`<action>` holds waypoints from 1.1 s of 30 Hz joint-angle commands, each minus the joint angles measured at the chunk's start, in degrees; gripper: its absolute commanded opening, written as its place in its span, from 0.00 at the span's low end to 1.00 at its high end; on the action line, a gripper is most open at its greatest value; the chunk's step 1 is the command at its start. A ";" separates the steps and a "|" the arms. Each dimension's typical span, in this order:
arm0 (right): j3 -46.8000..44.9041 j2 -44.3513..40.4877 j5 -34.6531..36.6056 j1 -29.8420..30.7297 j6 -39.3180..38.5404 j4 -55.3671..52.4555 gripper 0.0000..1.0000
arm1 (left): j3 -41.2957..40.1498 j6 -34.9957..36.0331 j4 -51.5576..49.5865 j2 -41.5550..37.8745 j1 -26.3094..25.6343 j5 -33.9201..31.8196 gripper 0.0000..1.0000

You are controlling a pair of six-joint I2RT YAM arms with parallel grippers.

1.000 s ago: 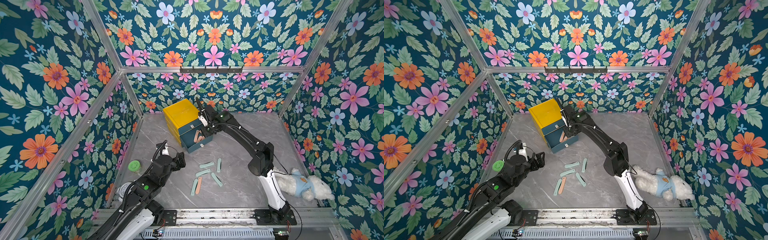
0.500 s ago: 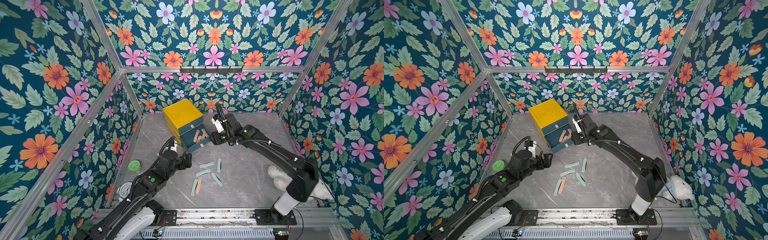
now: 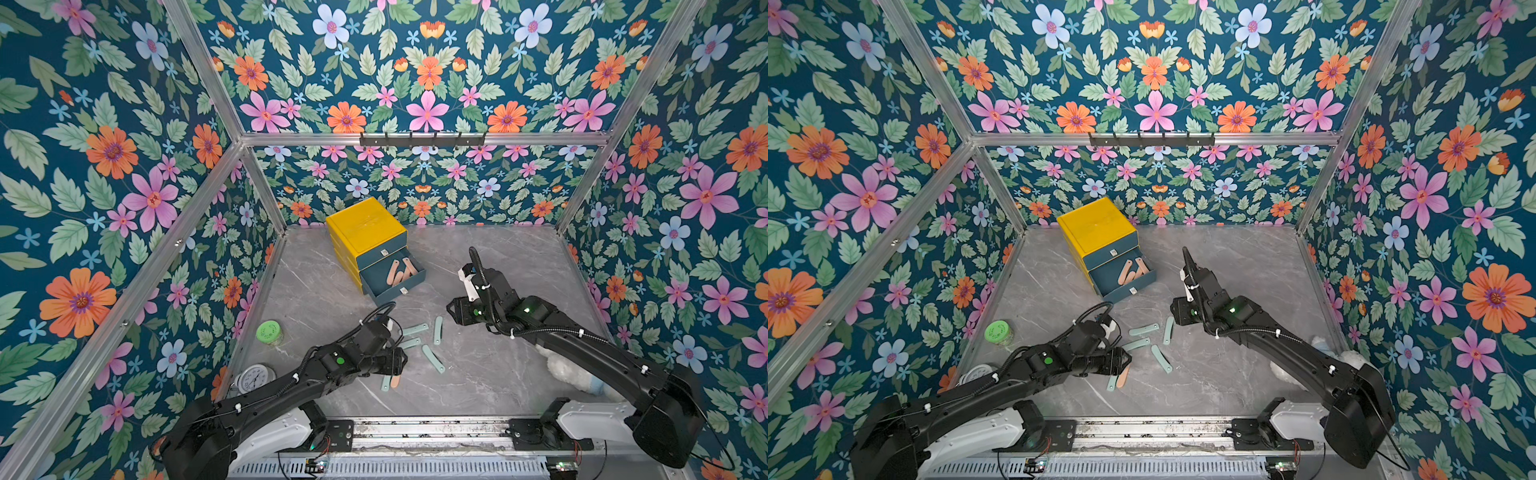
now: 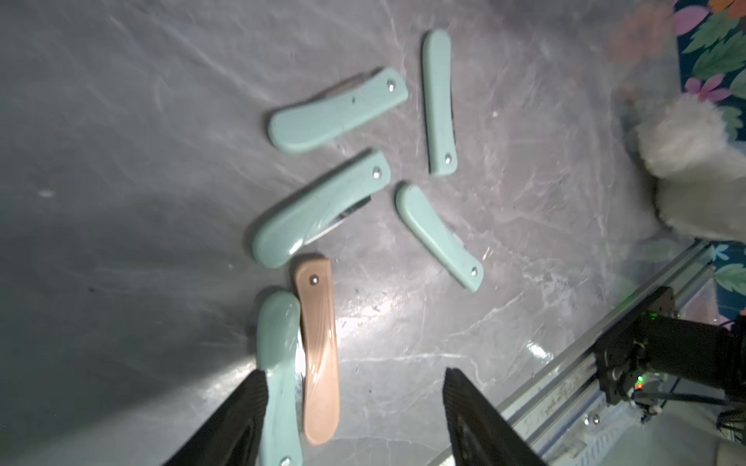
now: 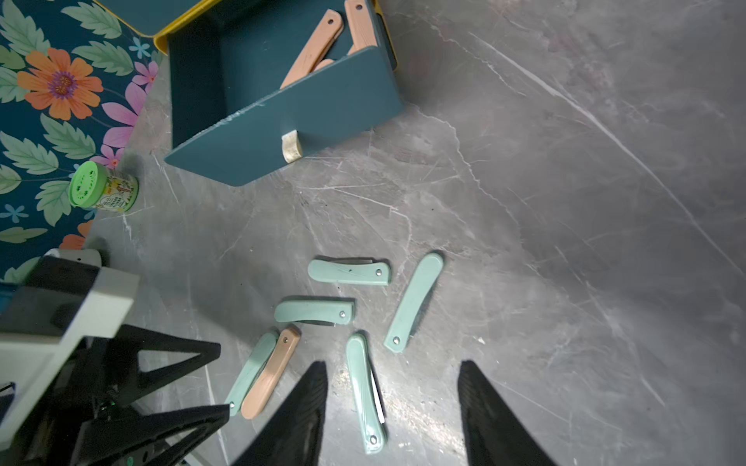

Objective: Place the fruit knives into the drawer by color
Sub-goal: Pick up the fruit knife from the center of the board.

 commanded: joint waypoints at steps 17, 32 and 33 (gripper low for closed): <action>-7.68 -6.44 -0.28 -3.33 0.85 3.53 0.56 | 0.56 -4.26 5.20 10.69 -3.61 0.88 0.66; -9.58 -7.96 -0.91 -4.64 1.11 4.34 0.56 | 5.67 2.25 -4.27 17.51 -4.00 -7.56 0.55; -9.62 -8.14 -0.85 -4.64 1.11 4.35 0.56 | 6.05 2.80 -4.79 18.14 -4.27 -8.20 0.55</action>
